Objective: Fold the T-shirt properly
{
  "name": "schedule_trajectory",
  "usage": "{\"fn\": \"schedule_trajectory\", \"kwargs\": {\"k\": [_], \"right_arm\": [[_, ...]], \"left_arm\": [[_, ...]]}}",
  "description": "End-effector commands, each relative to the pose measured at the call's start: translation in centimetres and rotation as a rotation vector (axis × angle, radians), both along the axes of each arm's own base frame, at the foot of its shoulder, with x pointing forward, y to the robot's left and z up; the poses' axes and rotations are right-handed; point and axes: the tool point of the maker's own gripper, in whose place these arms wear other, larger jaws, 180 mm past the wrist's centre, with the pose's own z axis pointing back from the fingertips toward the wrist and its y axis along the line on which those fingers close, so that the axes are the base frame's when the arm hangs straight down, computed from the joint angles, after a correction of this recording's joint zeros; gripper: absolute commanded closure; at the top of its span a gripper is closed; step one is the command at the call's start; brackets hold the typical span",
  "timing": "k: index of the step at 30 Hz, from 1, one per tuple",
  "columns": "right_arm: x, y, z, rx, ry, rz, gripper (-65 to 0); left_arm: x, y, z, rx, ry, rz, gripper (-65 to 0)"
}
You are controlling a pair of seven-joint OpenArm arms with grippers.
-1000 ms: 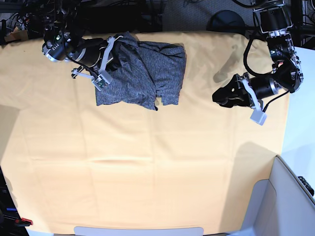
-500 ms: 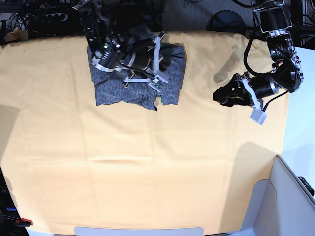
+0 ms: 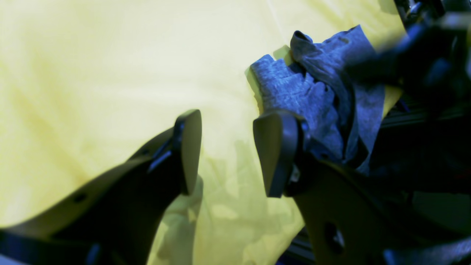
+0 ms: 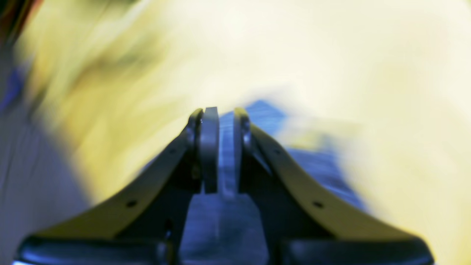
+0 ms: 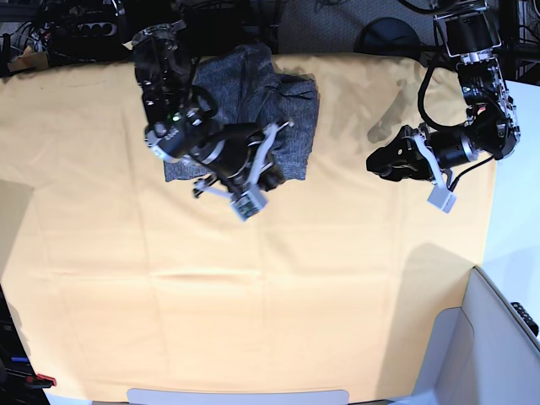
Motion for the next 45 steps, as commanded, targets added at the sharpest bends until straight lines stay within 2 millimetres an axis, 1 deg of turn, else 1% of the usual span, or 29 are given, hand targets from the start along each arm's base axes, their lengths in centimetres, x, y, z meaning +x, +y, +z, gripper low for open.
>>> {"fn": "schedule_trajectory", "kwargs": {"k": [1,3,4,5,8,10,15,18,20,22,24,26,29,31,34,35,38,39,40,41,42,45], "right_arm": [[0.8,0.4,2.2,0.060,-0.054,-0.021,-7.8],[1.8,-1.0,2.5,0.086,-0.054,-0.104,-7.7],[2.0,-1.4,2.3,0.092,-0.040,-0.139,-7.7],[1.9,-1.8,1.7,0.098,-0.009,-0.180,-7.7],[1.4,-2.8,-0.2,0.114,0.082,-0.293,-7.7],[0.9,-3.1,-1.0,0.122,0.124,-0.340,-7.7],[0.0,-3.6,-2.3,0.128,0.182,-0.402,-7.7],[-0.8,-2.0,-2.7,0.123,0.201,-0.361,-7.7],[-1.5,-0.6,-3.7,0.109,0.231,-0.316,-7.7],[-2.1,2.1,-4.3,0.109,0.261,-0.256,-7.7],[-2.7,4.1,-5.1,0.105,0.292,-0.207,-7.7],[-3.2,6.2,-5.2,0.110,0.309,-0.162,-7.8],[-3.0,7.8,-4.3,0.110,0.281,-0.113,-7.8],[-2.5,7.9,-3.6,0.122,0.263,-0.112,-7.8],[-1.2,8.1,-0.9,0.170,0.181,-0.117,-7.8],[-0.6,7.9,0.4,0.193,0.134,-0.122,-7.8],[0.7,6.5,2.9,0.215,0.020,-0.134,-8.2],[1.2,5.5,3.4,0.219,-0.002,-0.152,-8.3],[1.7,4.3,3.9,0.222,-0.018,-0.180,-9.6],[2.1,3.2,4.1,0.227,-0.026,-0.206,-12.0],[2.6,1.9,4.4,0.241,-0.029,-0.240,-15.8],[3.5,-2.7,3.8,0.261,0.001,-0.325,-26.7]], "left_arm": [[0.8,0.4,1.4,-0.008,-0.051,0.006,-26.7],[0.8,0.3,1.4,-0.008,-0.051,0.004,-26.7],[0.8,0.3,1.4,-0.008,-0.050,0.003,-26.7],[0.8,0.3,1.4,-0.008,-0.050,0.003,-26.7],[0.8,0.3,1.4,-0.008,-0.050,0.003,-26.7],[0.8,0.3,1.4,-0.008,-0.051,0.004,-26.7],[0.8,0.3,1.4,-0.008,-0.050,0.003,-26.7],[0.8,0.2,1.4,-0.010,-0.050,0.003,-26.7],[0.8,0.2,1.4,-0.010,-0.050,0.001,-26.7],[0.8,0.2,1.4,-0.010,-0.050,0.001,-26.7],[0.8,0.2,1.4,-0.010,-0.051,0.001,-26.7],[0.9,0.2,1.4,-0.010,-0.052,0.003,-26.7],[0.8,0.3,1.4,-0.010,-0.051,0.006,-26.7],[0.8,0.4,1.4,-0.008,-0.050,0.006,-26.7],[0.8,0.4,1.4,-0.008,-0.050,0.007,-26.7],[0.8,0.4,1.4,-0.008,-0.050,0.007,-26.7],[0.8,0.4,1.4,-0.007,-0.050,0.007,-26.7],[0.8,0.5,1.4,-0.005,-0.050,0.007,-26.7],[0.8,0.5,1.3,-0.002,-0.049,0.007,-26.7],[0.8,0.6,1.2,0.005,-0.046,0.006,-26.7],[0.7,0.6,1.0,0.016,-0.040,0.004,-26.7],[0.5,1.0,0.3,0.059,-0.022,0.002,-27.0]]}}
